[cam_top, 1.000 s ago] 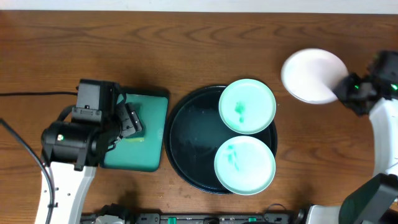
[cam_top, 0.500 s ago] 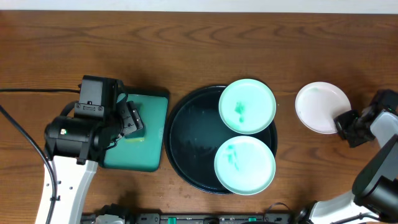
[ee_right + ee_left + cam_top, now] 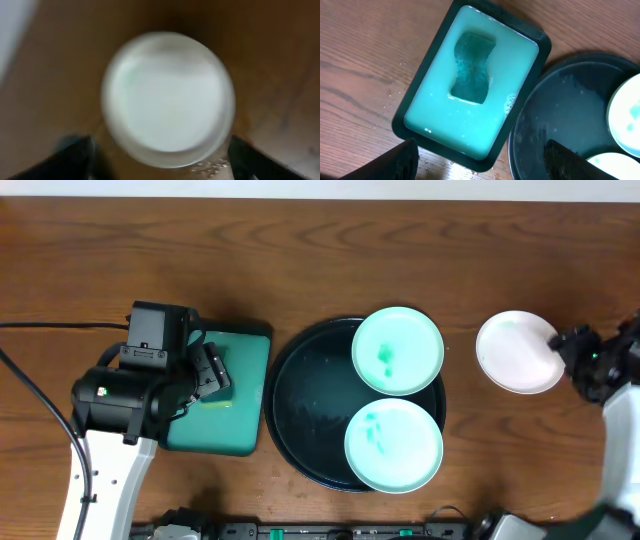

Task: Clean dirty plates on tray and stack at the side
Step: 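Place the white plate on the table right of the black tray, then grip the upper pale green plate rim with the right gripper, then grasp the green sponge with the left gripper and lift it from the water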

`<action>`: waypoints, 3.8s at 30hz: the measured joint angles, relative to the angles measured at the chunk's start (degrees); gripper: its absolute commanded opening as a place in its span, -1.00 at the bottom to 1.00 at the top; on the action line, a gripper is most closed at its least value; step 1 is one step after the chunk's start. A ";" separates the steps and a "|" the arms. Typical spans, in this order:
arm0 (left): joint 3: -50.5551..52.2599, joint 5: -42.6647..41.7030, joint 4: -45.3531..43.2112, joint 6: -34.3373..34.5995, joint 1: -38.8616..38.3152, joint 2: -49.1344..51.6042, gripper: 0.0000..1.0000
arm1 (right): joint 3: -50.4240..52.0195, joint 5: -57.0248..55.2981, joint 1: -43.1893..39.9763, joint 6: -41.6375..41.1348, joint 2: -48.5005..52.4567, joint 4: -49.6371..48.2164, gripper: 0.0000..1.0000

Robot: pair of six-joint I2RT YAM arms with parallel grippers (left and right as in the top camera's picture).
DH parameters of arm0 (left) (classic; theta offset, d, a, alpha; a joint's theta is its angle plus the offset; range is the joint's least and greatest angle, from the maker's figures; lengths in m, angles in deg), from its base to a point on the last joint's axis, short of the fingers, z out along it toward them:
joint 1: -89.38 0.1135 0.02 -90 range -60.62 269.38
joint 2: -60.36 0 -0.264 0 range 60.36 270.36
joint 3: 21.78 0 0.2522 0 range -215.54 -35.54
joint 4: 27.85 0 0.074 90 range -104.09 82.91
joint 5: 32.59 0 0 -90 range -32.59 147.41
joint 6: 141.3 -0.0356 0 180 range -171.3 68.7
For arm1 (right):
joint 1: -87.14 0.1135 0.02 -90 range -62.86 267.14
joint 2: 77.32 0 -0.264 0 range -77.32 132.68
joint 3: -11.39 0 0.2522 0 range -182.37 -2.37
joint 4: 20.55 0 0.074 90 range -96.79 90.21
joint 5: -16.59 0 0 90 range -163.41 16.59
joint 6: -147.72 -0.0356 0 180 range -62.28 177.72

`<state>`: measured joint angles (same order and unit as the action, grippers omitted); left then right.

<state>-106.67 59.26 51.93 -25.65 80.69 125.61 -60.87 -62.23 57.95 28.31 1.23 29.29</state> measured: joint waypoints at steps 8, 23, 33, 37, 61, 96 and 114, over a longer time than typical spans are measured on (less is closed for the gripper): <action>0.00 0.00 0.02 0.00 0.00 0.00 0.61 | -0.59 6.03 11.19 5.07 -11.32 -1.60 0.99; 0.00 -0.02 0.00 0.00 0.00 0.00 0.60 | -0.59 9.70 24.52 11.47 10.38 1.60 0.43; 0.00 -0.02 0.00 0.00 0.00 0.00 0.60 | -0.59 8.55 27.08 10.38 21.66 -8.87 0.34; 0.00 -0.02 0.00 0.00 0.00 0.00 0.60 | -0.59 8.52 28.09 10.10 24.68 -13.00 0.04; 0.00 -0.02 0.00 0.00 0.00 0.00 0.59 | -0.59 13.22 32.57 9.79 25.97 -15.93 -0.97; 0.00 0.70 -9.03 -3.21 2.23 34.10 -0.04 | -0.66 1.20 49.35 8.76 27.47 -14.58 -0.98; 0.00 -2.78 -15.76 -6.21 5.27 44.06 -0.37 | -0.68 1.20 49.35 8.76 27.47 -14.40 -0.98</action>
<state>-106.67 56.48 36.17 -31.86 85.95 169.68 -61.55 -61.03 107.30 37.08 28.70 14.89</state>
